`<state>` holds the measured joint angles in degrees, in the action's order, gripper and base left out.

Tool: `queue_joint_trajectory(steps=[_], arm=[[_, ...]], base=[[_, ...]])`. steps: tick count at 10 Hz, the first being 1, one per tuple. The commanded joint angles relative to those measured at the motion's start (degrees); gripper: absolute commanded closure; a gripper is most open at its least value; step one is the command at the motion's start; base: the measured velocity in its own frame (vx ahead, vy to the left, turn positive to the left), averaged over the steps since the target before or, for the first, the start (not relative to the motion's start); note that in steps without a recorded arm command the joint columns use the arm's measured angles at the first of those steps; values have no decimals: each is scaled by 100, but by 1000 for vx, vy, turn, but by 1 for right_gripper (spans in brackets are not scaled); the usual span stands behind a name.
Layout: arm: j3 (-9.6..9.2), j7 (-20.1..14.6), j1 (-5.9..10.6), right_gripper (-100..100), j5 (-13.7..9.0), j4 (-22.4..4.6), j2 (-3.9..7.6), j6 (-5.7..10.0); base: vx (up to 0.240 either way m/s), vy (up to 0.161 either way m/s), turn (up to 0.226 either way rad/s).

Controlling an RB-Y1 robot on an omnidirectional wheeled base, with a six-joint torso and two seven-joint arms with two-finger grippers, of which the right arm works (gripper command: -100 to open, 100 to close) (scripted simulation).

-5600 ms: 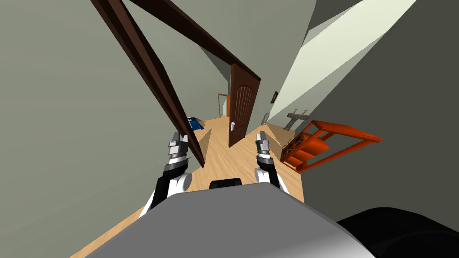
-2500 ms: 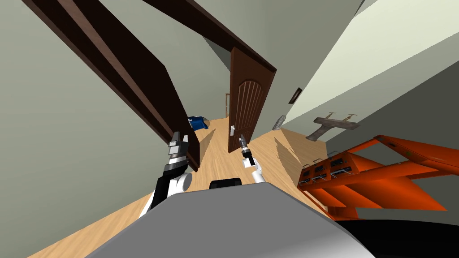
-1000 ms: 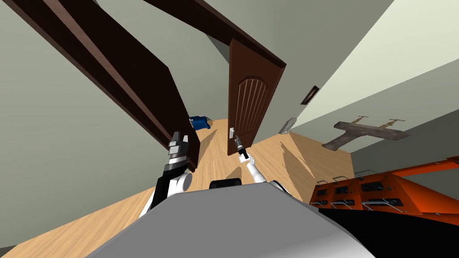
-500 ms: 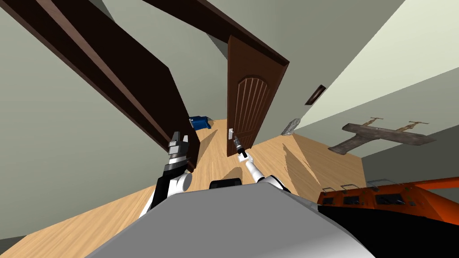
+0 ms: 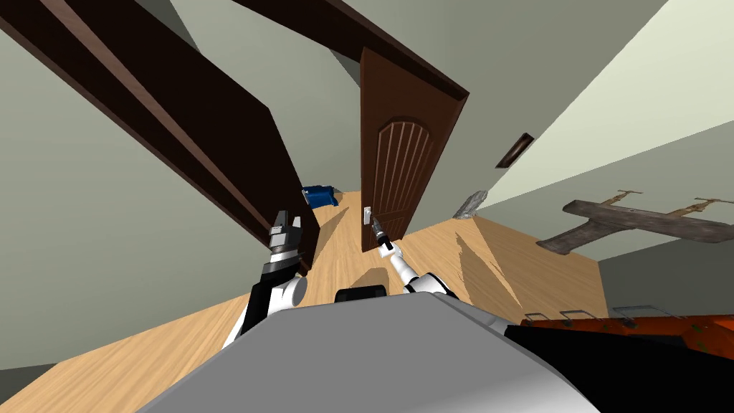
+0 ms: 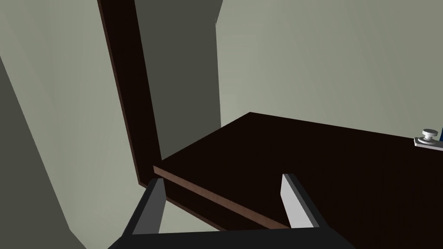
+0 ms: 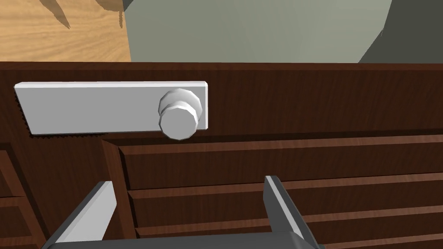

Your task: Push the door open

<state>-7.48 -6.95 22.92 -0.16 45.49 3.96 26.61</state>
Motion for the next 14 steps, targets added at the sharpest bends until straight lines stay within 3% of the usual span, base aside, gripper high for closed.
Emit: queue_joint_trajectory(steps=[1, 4, 9, 14], arm=[[-15, -33, 123, -100, -12, -205, -15, -5], [-45, -95, 344, -100, -33, -550, -43, -28], [9, -67, 312, -100, -45, -526, 8, -14], [55, -48, 318, -100, -58, -555, -13, -4]], base=[[56, -79, 41], [48, -94, 49], [131, 24, 21], [190, 37, 21]])
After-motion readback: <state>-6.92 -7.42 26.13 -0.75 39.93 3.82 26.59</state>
